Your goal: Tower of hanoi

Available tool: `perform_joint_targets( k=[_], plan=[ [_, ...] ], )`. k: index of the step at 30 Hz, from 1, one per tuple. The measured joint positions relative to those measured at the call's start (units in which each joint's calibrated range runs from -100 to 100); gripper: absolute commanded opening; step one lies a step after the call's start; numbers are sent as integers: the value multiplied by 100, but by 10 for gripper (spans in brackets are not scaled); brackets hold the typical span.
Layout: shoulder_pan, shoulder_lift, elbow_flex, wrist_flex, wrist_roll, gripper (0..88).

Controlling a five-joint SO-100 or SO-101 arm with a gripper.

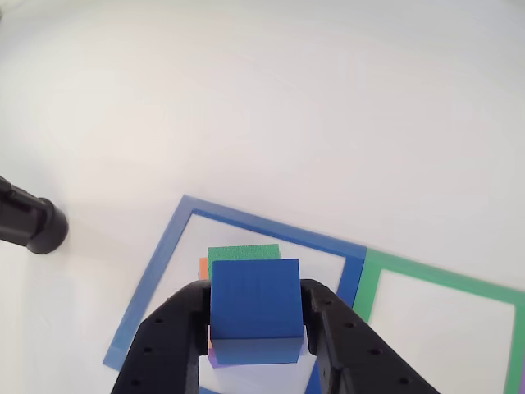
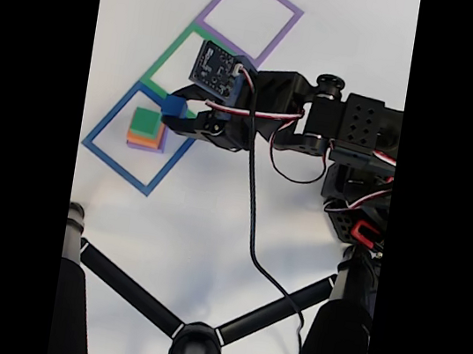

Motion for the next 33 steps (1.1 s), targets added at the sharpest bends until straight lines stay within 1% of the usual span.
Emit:
perform_joint_targets(
  k=[3, 6, 15, 22, 33],
  plan=[
    [-39, 403, 284, -863, 0, 26],
    [-39, 806, 378, -1472, 0, 26],
    [-155, 1738, 516, -2770, 0, 26],
    [-155, 2301, 516, -3340, 0, 25],
    [-155, 2813, 516, -3775, 0, 26]
  ],
)
